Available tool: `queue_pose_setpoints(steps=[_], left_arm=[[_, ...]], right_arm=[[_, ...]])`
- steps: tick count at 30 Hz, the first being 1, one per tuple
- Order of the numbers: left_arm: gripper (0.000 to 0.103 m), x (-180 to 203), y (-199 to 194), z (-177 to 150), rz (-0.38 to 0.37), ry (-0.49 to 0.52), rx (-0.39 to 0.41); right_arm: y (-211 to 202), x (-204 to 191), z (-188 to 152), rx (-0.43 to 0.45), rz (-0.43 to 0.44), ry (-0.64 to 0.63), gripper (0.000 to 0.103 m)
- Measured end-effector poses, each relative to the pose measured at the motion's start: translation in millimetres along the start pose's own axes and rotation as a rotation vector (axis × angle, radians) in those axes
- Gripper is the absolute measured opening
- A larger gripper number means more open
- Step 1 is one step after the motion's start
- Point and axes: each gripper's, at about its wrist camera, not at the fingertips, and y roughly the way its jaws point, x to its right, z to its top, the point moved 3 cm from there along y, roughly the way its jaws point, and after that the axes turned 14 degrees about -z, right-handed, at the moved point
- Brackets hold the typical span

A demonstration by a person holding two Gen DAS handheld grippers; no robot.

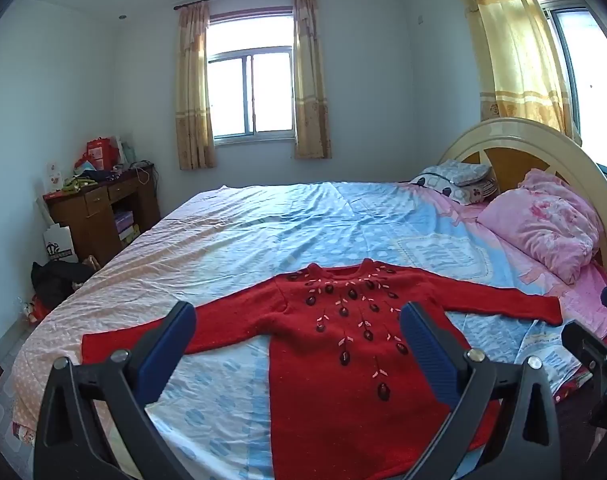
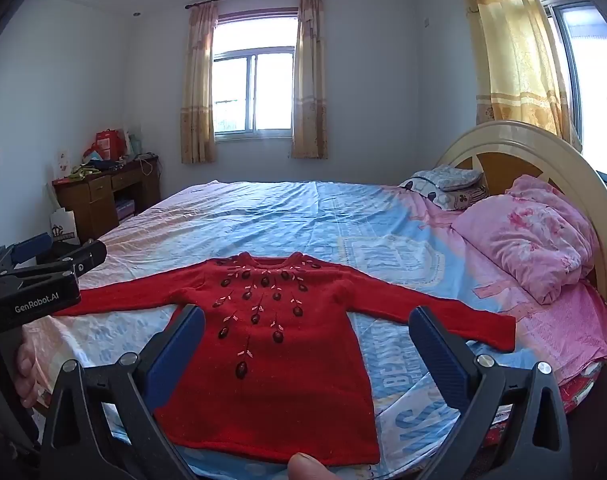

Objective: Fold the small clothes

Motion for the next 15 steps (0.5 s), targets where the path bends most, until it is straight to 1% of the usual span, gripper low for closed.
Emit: queue_pose_setpoints(steps=[4, 15], left_arm=[[0.103, 2.9, -0.1, 0.8, 0.02, 0.017, 0.003], [0.103, 1.4, 0.3, -1.1, 0.026, 0.024, 0.005]], right_arm=[[0.7, 0.8, 0.4, 0.003, -0.002, 0.001, 0.102], [3.4, 0.1, -2.7, 0.001, -0.01, 0.0, 0.102]])
